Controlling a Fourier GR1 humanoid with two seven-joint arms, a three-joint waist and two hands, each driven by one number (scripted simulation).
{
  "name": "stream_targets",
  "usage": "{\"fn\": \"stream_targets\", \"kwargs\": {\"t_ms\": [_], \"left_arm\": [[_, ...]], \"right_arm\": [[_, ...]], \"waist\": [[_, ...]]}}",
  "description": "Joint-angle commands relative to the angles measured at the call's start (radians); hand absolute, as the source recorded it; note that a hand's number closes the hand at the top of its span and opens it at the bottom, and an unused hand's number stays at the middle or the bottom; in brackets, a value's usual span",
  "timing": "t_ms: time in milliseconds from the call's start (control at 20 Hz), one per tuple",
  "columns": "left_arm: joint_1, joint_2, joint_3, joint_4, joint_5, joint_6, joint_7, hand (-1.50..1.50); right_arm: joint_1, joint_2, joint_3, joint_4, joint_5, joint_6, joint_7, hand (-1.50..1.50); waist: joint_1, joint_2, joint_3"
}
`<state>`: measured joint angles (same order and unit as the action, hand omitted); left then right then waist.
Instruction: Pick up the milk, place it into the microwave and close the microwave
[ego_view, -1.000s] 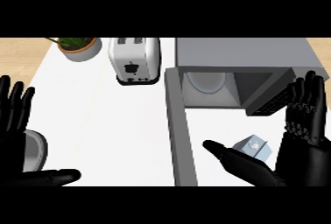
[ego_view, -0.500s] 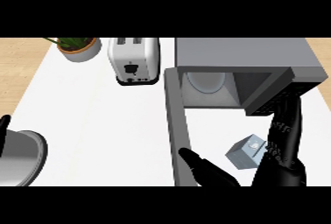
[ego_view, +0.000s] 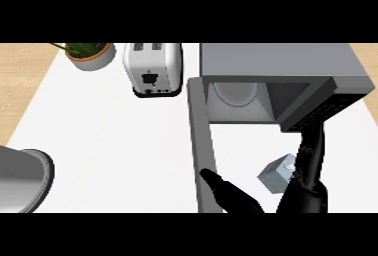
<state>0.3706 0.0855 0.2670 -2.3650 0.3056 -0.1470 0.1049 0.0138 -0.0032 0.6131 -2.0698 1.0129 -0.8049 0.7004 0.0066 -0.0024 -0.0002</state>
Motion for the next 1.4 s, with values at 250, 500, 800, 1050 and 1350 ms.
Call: {"fn": "stream_targets", "kwargs": {"t_ms": [250,500,800,1050,1350], "left_arm": [[0.068,0.008,0.121,-0.017,0.118,-0.083,-0.013,-1.5],[0.068,-0.025,0.08,-0.064,0.058,-0.07,0.03,-1.5],[0.146,-0.062,0.136,-0.061,0.134,-0.166,-0.037,-1.5],[0.192,-0.058,0.19,-0.091,0.191,-0.198,-0.017,-1.5],[0.13,-0.04,0.23,-0.022,0.192,-0.19,-0.019,-1.5]], "right_arm": [[0.158,-0.111,-0.04,0.076,-0.221,-0.223,-0.187,-1.5],[0.168,-0.122,-0.087,0.182,-0.363,-0.287,-0.29,-1.5],[0.242,-0.141,-0.103,0.209,-0.496,-0.33,-0.428,-1.5],[0.25,-0.187,-0.149,0.301,-0.738,-0.343,-0.637,-1.5],[0.302,-0.116,-0.189,0.398,-1.017,-0.245,-0.987,-1.5]], "waist": [[0.001,0.001,0.001],[-0.002,0.002,0.002],[0.001,0.0,0.001],[0.005,-0.002,0.003],[-0.006,-0.002,0.004]]}}
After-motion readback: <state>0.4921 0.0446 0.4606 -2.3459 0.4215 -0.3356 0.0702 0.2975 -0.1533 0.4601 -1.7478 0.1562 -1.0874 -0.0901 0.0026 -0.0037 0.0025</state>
